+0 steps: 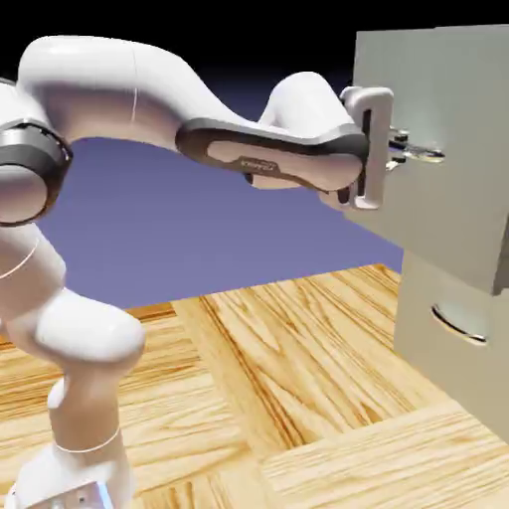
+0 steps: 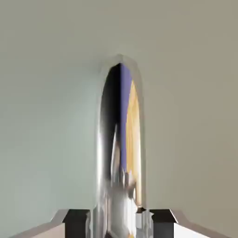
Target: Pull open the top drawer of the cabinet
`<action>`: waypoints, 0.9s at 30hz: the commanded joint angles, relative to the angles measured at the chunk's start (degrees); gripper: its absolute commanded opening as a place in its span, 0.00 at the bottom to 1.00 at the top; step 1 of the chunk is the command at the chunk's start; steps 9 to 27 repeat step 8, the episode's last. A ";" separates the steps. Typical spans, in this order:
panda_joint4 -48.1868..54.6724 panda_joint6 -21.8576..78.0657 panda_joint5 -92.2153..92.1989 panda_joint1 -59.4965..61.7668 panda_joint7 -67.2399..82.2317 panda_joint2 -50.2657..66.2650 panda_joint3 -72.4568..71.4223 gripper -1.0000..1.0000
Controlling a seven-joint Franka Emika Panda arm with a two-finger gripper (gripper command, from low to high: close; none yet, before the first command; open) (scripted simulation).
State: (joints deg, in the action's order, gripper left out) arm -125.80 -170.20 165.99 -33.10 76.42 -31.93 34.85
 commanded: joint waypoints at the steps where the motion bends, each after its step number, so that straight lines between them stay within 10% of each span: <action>1: -1.39 -0.38 0.02 2.09 -0.21 -1.29 -1.76 0.00; 5: -7.00 -2.02 -1.98 8.25 1.99 -7.57 -6.52 0.00; 6: -7.00 -2.02 -1.98 8.25 1.99 -7.57 -6.52 1.00; 27: -8.57 -2.85 -2.58 9.97 2.56 -9.65 -7.68 1.00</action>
